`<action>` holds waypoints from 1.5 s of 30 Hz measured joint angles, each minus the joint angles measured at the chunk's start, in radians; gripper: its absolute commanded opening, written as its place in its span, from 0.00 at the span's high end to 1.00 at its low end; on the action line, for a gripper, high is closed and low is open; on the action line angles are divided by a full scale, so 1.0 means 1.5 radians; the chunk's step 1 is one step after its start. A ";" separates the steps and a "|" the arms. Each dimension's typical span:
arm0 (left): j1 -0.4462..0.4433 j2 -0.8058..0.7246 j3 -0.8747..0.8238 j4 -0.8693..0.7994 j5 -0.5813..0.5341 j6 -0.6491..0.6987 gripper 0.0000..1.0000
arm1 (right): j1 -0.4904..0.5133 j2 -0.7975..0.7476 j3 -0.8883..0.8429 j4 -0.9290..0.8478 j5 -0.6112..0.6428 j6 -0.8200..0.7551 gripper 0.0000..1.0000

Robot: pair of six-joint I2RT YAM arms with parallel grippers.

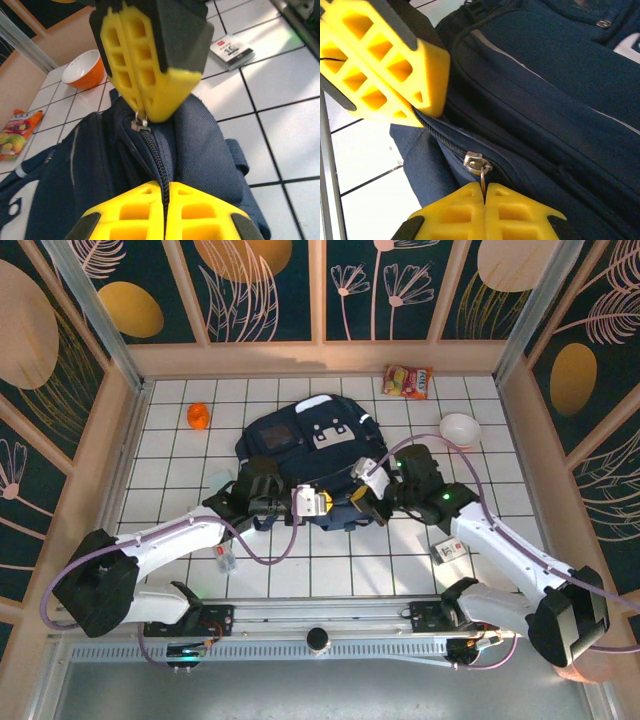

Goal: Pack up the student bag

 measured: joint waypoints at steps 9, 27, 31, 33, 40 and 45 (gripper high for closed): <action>0.034 -0.006 0.009 -0.047 -0.046 0.074 1.00 | -0.094 0.045 0.073 -0.122 -0.013 0.052 1.00; -0.050 -0.034 0.018 -0.133 -0.115 0.023 0.24 | -0.017 0.070 0.020 -0.046 -0.071 0.220 1.00; -0.058 0.042 0.027 -0.134 -0.131 -0.003 0.23 | -0.017 0.068 0.014 -0.042 -0.043 0.239 0.95; -0.058 0.064 0.027 -0.134 -0.133 -0.010 0.23 | -0.018 0.068 0.013 -0.040 -0.034 0.251 0.87; -0.058 0.130 0.034 -0.121 -0.156 -0.033 0.80 | -0.048 0.068 0.003 -0.012 -0.025 0.346 0.71; -0.060 0.124 0.018 -0.103 -0.164 -0.038 1.00 | -0.094 0.069 -0.054 0.026 -0.029 0.460 0.56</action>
